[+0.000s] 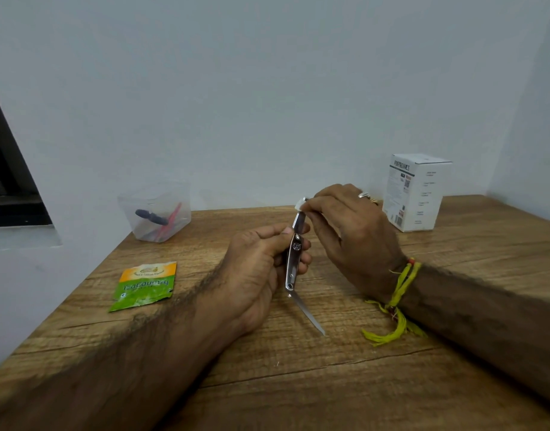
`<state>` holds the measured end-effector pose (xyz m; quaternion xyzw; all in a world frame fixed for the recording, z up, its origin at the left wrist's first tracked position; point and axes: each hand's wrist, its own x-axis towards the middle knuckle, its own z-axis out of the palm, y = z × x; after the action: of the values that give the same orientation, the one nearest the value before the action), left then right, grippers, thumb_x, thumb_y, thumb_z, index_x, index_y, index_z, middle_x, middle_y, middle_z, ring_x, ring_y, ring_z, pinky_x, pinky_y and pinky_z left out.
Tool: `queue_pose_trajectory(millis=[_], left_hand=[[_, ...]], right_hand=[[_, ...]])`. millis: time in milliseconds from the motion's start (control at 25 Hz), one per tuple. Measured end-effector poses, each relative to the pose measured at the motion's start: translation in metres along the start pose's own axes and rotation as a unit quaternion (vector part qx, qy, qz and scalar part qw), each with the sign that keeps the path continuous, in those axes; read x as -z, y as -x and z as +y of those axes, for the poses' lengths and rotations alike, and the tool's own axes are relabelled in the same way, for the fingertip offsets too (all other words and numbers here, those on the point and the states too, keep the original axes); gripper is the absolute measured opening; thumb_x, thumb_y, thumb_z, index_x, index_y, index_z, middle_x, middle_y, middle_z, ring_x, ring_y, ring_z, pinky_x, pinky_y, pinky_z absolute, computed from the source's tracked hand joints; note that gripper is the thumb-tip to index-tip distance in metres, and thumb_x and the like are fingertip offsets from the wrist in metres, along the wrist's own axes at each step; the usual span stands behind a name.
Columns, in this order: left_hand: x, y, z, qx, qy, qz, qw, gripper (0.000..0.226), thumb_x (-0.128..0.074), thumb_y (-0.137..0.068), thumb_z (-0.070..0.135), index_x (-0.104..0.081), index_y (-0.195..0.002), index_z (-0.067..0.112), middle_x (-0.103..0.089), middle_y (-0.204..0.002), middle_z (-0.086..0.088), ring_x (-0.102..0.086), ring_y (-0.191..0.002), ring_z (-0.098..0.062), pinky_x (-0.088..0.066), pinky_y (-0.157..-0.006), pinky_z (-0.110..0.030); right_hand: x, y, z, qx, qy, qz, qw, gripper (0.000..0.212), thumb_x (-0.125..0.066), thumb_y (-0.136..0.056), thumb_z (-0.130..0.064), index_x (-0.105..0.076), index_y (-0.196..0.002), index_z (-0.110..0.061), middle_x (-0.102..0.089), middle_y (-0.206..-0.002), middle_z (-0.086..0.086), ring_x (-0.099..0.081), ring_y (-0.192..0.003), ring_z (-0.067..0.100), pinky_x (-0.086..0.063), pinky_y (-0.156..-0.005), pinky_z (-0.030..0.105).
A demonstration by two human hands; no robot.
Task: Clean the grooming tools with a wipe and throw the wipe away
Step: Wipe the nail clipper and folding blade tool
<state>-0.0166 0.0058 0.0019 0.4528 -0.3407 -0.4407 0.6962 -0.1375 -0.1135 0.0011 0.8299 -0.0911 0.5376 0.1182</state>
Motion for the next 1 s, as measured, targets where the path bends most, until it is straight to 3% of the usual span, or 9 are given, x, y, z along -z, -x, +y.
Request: queue_pose_trajectory(millis=[240, 600, 1000], left_hand=[[0.0003, -0.0001, 0.0010, 0.004, 0.003, -0.007, 1.000, 0.024, -0.048, -0.100, -0.001, -0.071, -0.106, -0.004, -0.070, -0.080, -0.014, -0.066, -0.061, -0.015, -0.055, -0.055, -0.022], [0.0034, -0.0014, 0.0005, -0.005, 0.000, -0.016, 1.000, 0.024, -0.048, -0.100, -0.002, -0.068, -0.113, -0.005, -0.070, -0.081, -0.011, -0.065, -0.063, -0.014, -0.055, -0.059, -0.021], [0.0016, -0.0008, 0.0015, -0.009, 0.020, -0.041, 0.999, 0.027, -0.042, -0.100, -0.004, -0.068, -0.104, -0.008, -0.068, -0.085, -0.016, -0.065, -0.064, -0.017, -0.058, -0.062, -0.024]], right_hand=[[0.0032, -0.0012, -0.0055, 0.029, 0.033, -0.006, 0.999, 0.010, -0.063, -0.094, -0.006, -0.072, -0.097, -0.004, -0.069, -0.093, 0.010, -0.064, -0.081, 0.030, -0.053, -0.068, 0.046], [0.0048, -0.0006, -0.0052, 0.032, 0.005, -0.030, 0.999, 0.012, -0.062, -0.096, -0.009, -0.072, -0.099, -0.003, -0.069, -0.094, 0.010, -0.064, -0.083, 0.029, -0.052, -0.071, 0.048], [0.0056, 0.0006, -0.0037, 0.051, -0.003, -0.053, 0.997, 0.014, -0.061, -0.097, -0.010, -0.073, -0.100, -0.004, -0.069, -0.097, 0.009, -0.065, -0.085, 0.030, -0.052, -0.073, 0.048]])
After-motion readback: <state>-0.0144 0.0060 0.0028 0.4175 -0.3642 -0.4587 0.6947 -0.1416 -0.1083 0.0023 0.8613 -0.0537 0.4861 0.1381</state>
